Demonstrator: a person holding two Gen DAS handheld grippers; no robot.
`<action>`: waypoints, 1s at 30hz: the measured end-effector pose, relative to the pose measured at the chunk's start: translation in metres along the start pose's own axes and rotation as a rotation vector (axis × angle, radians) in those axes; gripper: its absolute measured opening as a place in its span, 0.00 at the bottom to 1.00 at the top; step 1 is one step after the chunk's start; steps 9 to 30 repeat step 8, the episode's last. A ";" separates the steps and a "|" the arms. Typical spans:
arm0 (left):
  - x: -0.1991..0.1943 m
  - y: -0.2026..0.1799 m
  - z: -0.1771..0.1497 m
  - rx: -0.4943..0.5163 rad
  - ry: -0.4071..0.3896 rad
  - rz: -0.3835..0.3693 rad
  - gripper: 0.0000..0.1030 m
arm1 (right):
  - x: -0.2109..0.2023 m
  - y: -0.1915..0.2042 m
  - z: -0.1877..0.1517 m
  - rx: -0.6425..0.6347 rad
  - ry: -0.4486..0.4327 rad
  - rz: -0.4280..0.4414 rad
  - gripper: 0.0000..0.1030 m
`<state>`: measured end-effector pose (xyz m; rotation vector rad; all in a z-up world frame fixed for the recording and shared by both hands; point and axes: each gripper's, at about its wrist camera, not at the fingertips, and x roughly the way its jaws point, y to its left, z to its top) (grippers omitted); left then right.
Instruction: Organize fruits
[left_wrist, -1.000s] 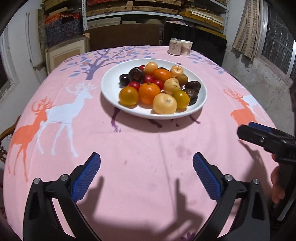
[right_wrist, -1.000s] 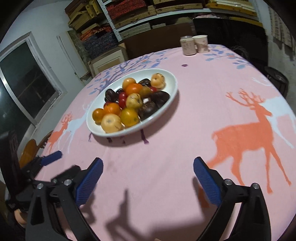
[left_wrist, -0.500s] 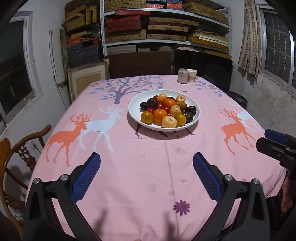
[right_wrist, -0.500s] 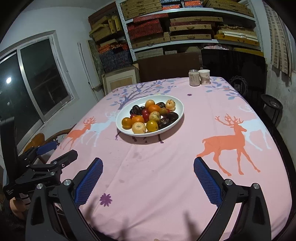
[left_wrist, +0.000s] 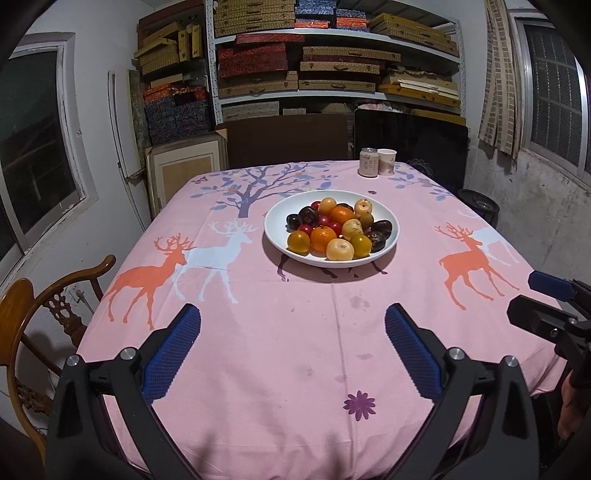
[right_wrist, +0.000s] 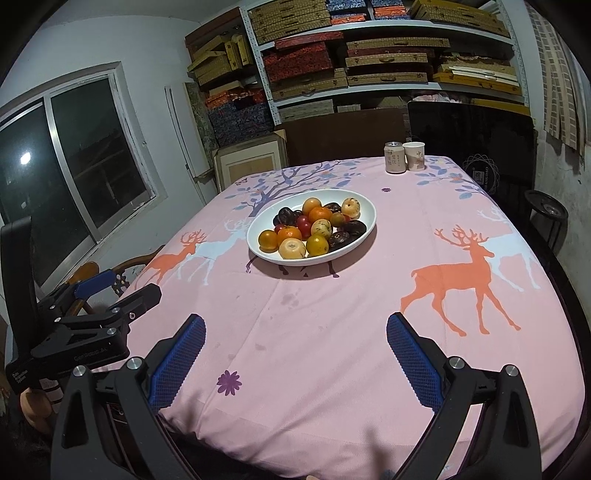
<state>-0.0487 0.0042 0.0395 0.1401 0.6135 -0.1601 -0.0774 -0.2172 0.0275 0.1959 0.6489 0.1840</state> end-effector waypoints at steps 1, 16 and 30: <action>0.000 -0.001 0.000 0.007 -0.001 0.002 0.95 | 0.000 0.000 -0.001 0.002 0.000 -0.001 0.96; 0.002 0.002 0.001 -0.007 0.010 -0.021 0.95 | -0.001 0.002 -0.002 -0.007 -0.007 -0.001 0.96; 0.002 0.002 0.001 -0.007 0.010 -0.021 0.95 | -0.001 0.002 -0.002 -0.007 -0.007 -0.001 0.96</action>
